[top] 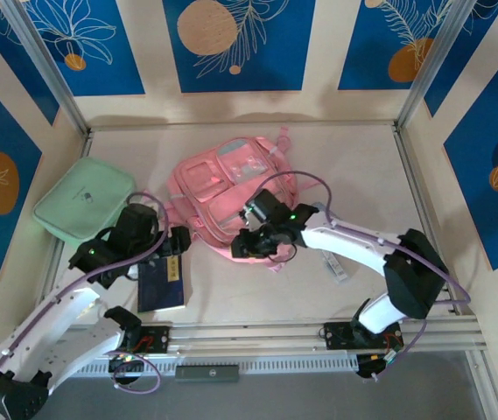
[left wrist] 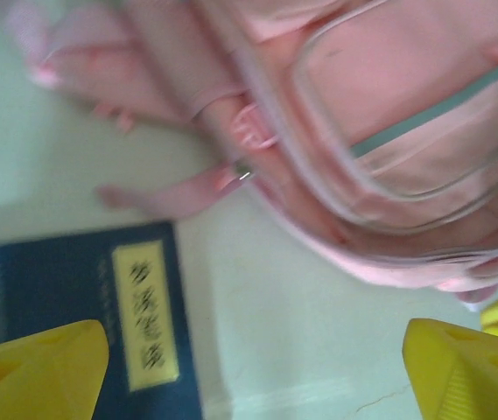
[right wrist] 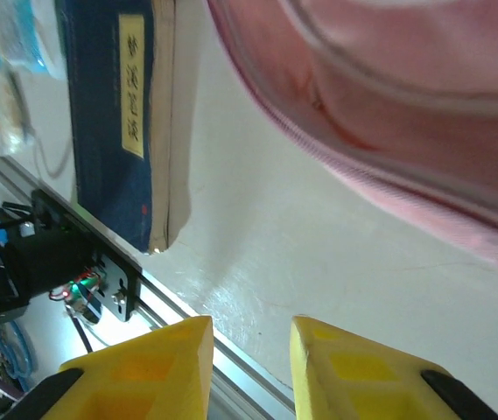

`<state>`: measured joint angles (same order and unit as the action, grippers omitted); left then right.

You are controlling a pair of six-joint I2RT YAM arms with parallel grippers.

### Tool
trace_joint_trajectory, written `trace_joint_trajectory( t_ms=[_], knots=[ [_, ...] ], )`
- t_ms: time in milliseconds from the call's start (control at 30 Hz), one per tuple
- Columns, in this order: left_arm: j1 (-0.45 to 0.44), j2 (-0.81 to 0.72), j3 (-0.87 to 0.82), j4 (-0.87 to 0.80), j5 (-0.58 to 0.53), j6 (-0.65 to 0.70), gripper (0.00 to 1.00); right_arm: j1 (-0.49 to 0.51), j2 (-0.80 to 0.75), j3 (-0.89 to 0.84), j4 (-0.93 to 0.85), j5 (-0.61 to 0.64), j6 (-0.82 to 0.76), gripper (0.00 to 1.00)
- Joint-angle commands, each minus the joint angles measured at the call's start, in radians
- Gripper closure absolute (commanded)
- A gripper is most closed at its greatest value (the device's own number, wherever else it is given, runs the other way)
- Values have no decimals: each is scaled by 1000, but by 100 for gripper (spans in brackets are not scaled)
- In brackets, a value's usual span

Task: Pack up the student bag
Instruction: Close the student bag at the center of the table, then move the book from the bottom-left of the table.

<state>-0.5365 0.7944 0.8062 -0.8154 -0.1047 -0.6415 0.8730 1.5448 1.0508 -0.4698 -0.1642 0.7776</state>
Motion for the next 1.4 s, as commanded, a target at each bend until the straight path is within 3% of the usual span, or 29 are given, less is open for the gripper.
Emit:
trace_joint_trajectory(
  t_ms=[0, 133, 300, 567, 800, 1167, 1367],
  knots=[
    [25, -15, -56, -137, -94, -109, 9, 29, 42, 15, 60, 25, 67, 70],
    [70, -15, -138, -135, -125, -173, 4, 49, 77, 49, 62, 50, 67, 69],
    [161, 37, -228, -72, -44, -186, 0, 49, 86, 66, 53, 52, 60, 68],
    [186, 63, -325, -48, -78, -282, 1, 37, 81, 28, 68, 39, 69, 68],
    [187, 101, -375, 44, 11, -253, 1, 19, 65, 16, 57, 48, 66, 68],
    [127, 54, -380, 80, 127, -320, 0, -39, 22, -26, 56, 44, 62, 68],
    [15, 69, -331, 88, 65, -397, 1, -20, 52, 28, 9, 30, 57, 68]
  ],
)
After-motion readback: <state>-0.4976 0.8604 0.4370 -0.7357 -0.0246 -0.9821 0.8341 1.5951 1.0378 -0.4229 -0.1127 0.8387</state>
